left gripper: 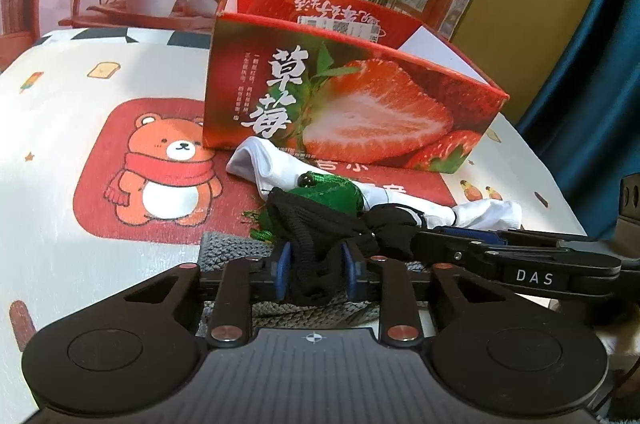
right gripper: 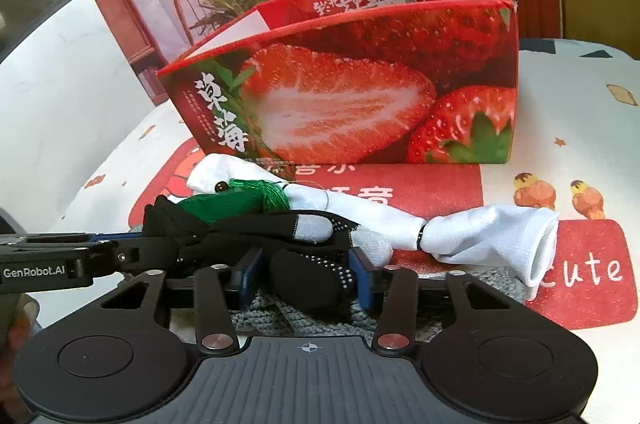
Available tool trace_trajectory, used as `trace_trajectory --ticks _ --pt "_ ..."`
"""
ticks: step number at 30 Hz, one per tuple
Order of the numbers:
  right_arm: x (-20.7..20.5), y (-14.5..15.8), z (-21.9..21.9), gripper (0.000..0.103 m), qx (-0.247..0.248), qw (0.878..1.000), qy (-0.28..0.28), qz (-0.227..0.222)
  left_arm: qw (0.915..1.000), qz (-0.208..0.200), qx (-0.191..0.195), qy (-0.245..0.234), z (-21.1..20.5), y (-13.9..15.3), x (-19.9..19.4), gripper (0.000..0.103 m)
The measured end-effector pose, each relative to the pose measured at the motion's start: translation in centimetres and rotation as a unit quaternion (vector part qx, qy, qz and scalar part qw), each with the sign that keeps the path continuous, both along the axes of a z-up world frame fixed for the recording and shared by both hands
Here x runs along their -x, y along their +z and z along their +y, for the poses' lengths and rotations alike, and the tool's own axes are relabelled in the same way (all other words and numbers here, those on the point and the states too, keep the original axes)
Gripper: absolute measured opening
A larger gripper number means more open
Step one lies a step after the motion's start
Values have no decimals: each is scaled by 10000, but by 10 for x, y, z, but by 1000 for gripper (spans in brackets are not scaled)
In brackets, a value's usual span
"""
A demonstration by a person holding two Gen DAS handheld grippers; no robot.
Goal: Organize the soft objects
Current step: 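Move both grippers down to the black gloves and close on them, then lift the black gloves with both grippers and carry them over the box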
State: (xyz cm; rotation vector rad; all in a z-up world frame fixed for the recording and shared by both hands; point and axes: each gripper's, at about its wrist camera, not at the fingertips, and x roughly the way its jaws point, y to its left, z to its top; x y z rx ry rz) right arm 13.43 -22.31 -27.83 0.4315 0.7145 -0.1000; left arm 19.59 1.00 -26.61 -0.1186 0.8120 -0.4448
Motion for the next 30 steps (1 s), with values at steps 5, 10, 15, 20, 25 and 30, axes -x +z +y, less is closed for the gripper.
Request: trace_trajectory --ticks 5,10,15,20,25,30 --pt "5 4 -1 26 4 9999 -58 -89 10000 -25 11 3 1 2 1 24" --pt "11 11 3 15 63 9997 20 -219 10000 -8 -39 -14 2 2 1 23" --pt "15 10 3 15 21 9997 18 -245 10000 90 -13 4 4 -3 -1 24" --pt "15 8 4 24 95 9997 -4 -210 9998 210 9 33 4 -10 -4 24" --pt "13 4 1 34 170 9996 -100 -178 9994 321 106 71 8 -16 -7 24" --pt "5 -1 -10 56 57 9996 -256 -59 9994 325 77 58 7 -20 -8 25"
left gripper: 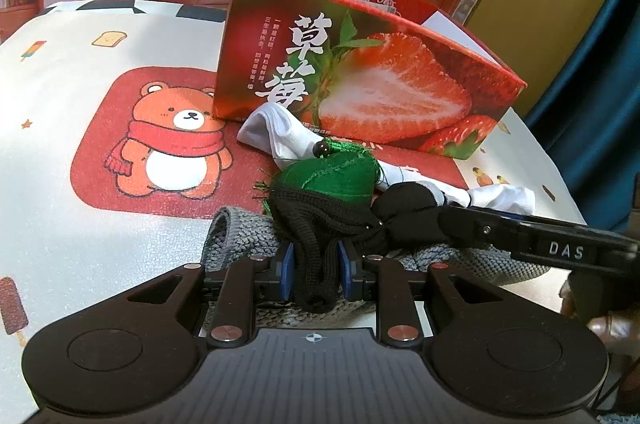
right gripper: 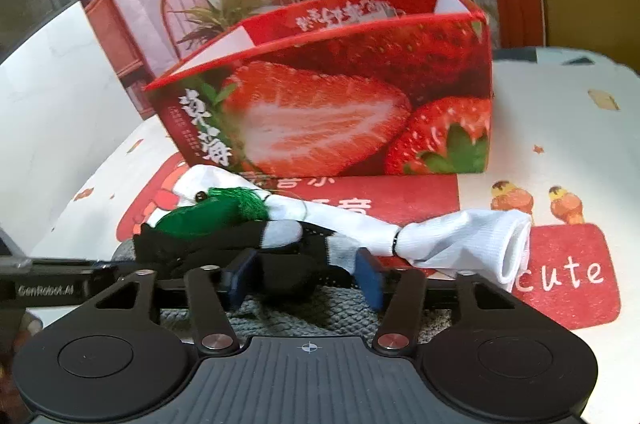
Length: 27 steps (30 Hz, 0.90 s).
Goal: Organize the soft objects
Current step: 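Lift the black gloves with both grippers and carry them over the box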
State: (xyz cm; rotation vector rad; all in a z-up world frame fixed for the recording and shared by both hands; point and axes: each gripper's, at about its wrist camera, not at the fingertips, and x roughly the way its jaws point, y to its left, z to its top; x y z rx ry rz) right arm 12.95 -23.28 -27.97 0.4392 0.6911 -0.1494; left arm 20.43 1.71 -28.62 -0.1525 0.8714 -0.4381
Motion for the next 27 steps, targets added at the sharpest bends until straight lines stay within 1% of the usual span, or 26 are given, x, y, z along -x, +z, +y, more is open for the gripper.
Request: trace_trajectory --ticks 2,4,7,9,11,14,17,21,24,27 --pt "-5 -6 -5 64 -242 9997 -29 72 10000 20 24 17 1 -2 -1 26" --pt "-11 -13 -10 66 -526 9985 -34 127 10000 39 40 41 2 -4 -2 27" --pt "-17 -16 -9 66 -626 9980 -43 104 10000 45 42 47 2 -5 -3 27" --pt "-20 -15 -8 56 -641 9979 22 72 10000 37 35 46 2 -4 -2 27" --pt "-20 -13 -6 34 -668 9977 143 18 10000 -5 -10 35 0 -3 -1 26" --pt "-17 -5 1 18 -505 9982 311 -49 9999 -114 -118 -5 -3 1 1 24" --pt "-11 2 4 13 -452 9983 332 -144 9997 -228 -128 -30 -3 8 5 20" --pt "0 12 3 12 -468 9978 288 -373 9983 -547 -150 -97 -5 26 12 18" --pt "6 26 2 12 -400 9969 268 -627 9966 -811 -44 -152 -4 44 16 18" --pt "9 42 -2 12 -346 9951 220 -901 9952 -958 91 -148 -2 59 14 18"
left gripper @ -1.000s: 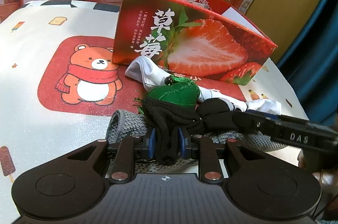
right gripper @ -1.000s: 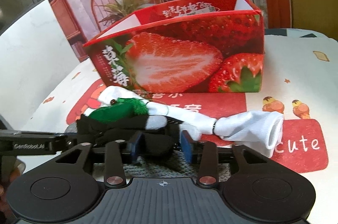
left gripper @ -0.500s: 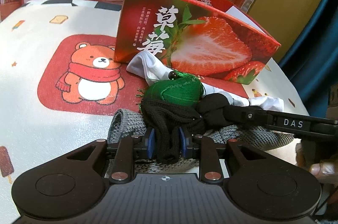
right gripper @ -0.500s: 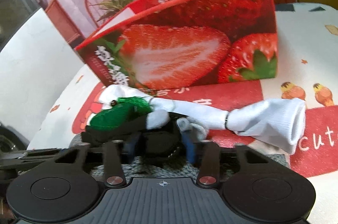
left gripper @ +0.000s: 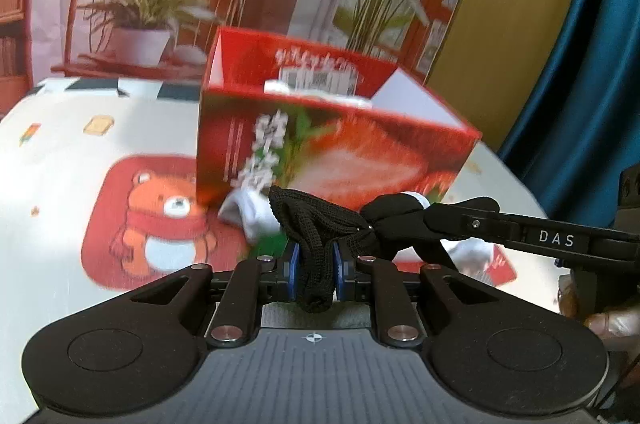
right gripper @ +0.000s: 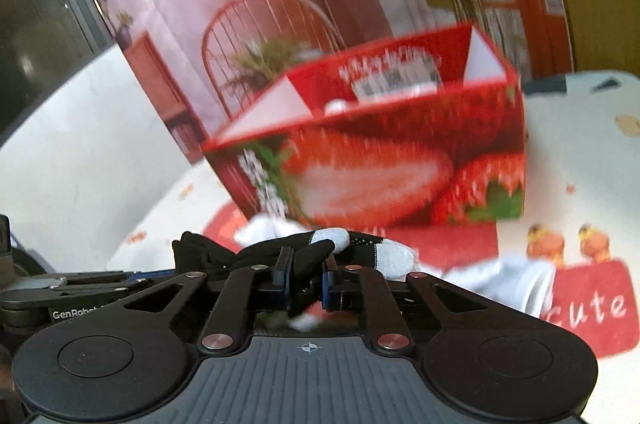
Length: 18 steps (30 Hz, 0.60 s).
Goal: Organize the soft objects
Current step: 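Lift the black gloves with both grippers and carry them over the box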
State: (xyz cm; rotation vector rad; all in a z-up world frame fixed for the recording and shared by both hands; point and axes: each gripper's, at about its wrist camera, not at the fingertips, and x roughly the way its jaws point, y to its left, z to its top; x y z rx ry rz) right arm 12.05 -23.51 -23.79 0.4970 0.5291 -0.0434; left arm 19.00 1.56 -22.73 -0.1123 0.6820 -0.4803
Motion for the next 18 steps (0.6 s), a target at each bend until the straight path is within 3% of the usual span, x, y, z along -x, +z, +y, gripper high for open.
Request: trace_trajectory --ticks 10,18 --pt "-20 55 -11 12 433 9977 32 -528 9976 -682 79 50 -8 52 -24 18" --pt "-51 107 -34 12 873 9908 -158 -1020 9938 -1066 316 -38 -24 90 -72 18"
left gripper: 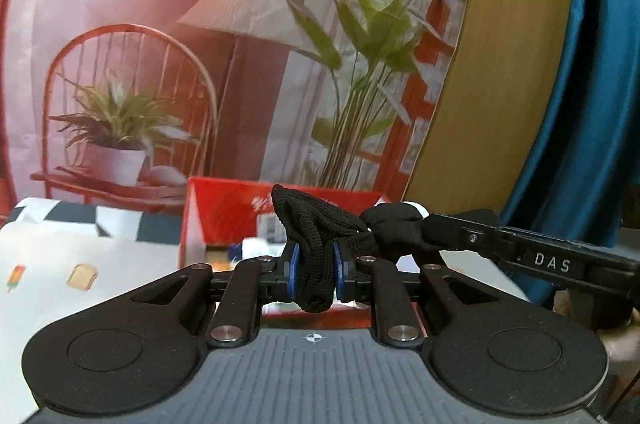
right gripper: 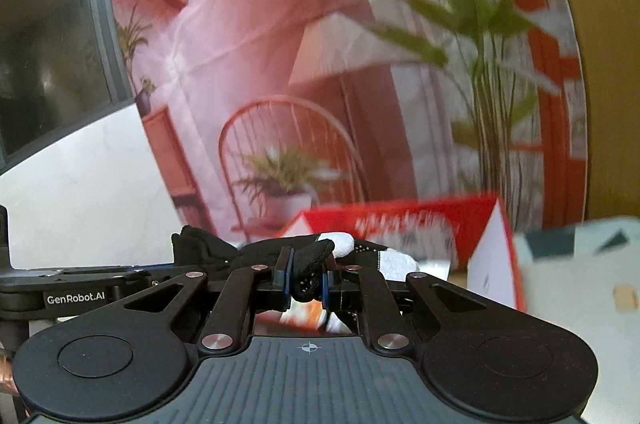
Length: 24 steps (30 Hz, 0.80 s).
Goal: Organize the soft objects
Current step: 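Lift the black gloves with both grippers and carry them over the box, then lower the gloves into the red box and open both grippers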
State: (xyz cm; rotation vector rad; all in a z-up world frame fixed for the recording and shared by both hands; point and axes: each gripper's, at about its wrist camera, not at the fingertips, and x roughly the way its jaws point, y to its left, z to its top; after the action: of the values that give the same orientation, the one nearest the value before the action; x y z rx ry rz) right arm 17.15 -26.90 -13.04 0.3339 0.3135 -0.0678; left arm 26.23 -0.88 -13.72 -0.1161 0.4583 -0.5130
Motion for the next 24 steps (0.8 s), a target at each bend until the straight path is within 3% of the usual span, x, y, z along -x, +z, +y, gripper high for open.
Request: trace_trajectory --ticks 6,14,24 --pt "-33 6 -21 12 400 9991 -106 39 9986 520 10 0 -7 -14 -53 18" --pt "-87 -55 -48 12 -224 9933 -175 1123 9903 1282 -542 24 -20 -60 -98 18" --pt "-117 -91 -48 13 -243 9800 -148 1971 9812 1563 -1131 -9 -27 -81 -118 19"
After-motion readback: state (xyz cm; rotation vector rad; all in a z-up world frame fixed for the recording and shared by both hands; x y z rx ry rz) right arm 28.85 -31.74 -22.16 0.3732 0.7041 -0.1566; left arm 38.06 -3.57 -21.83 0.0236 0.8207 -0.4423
